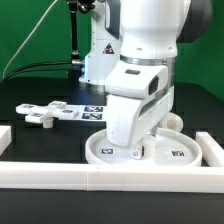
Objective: Assemble round table
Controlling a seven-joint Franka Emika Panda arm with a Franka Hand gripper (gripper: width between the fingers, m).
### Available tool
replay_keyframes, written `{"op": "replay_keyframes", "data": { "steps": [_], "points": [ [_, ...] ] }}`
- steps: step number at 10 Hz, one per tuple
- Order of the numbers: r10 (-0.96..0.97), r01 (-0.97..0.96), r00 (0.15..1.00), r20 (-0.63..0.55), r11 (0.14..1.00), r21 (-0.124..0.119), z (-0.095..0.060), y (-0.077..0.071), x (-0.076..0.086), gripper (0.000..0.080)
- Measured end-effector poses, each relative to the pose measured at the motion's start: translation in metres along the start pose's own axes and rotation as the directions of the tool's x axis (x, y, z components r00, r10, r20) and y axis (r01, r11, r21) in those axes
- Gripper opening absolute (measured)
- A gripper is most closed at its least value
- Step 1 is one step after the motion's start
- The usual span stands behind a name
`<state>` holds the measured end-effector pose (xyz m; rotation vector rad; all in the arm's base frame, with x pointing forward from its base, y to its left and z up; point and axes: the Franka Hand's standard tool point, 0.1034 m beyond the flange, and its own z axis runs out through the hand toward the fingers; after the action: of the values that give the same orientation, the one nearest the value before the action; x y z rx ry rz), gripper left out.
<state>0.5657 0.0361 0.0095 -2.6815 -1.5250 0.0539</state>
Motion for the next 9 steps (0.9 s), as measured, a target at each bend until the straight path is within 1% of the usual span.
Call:
{"op": "replay_keyframes", "data": {
  "steps": [1, 4, 5, 6, 7, 8, 9],
  "points": [
    [0.006, -0.006, 1.000, 0.003, 1.000, 0.005, 0.000, -0.002, 0.003, 0.0409],
    [0.007, -0.007, 1.000, 0.004, 1.000, 0.006, 0.000, -0.002, 0.003, 0.0410],
    [0.007, -0.007, 1.000, 0.004, 1.000, 0.006, 0.000, -0.002, 0.003, 0.0583],
    [0.007, -0.007, 1.000, 0.004, 1.000, 0.006, 0.000, -0.002, 0.003, 0.0635],
    [0.007, -0.007, 1.000, 0.005, 1.000, 0.006, -0.001, -0.002, 0.002, 0.0635],
    [0.006, -0.006, 1.000, 0.007, 1.000, 0.006, -0.004, -0.006, 0.000, 0.0647],
    [0.054, -0.054, 0.999, 0.004, 0.999, -0.004, -0.013, -0.014, 0.000, 0.0647]
  ]
}}
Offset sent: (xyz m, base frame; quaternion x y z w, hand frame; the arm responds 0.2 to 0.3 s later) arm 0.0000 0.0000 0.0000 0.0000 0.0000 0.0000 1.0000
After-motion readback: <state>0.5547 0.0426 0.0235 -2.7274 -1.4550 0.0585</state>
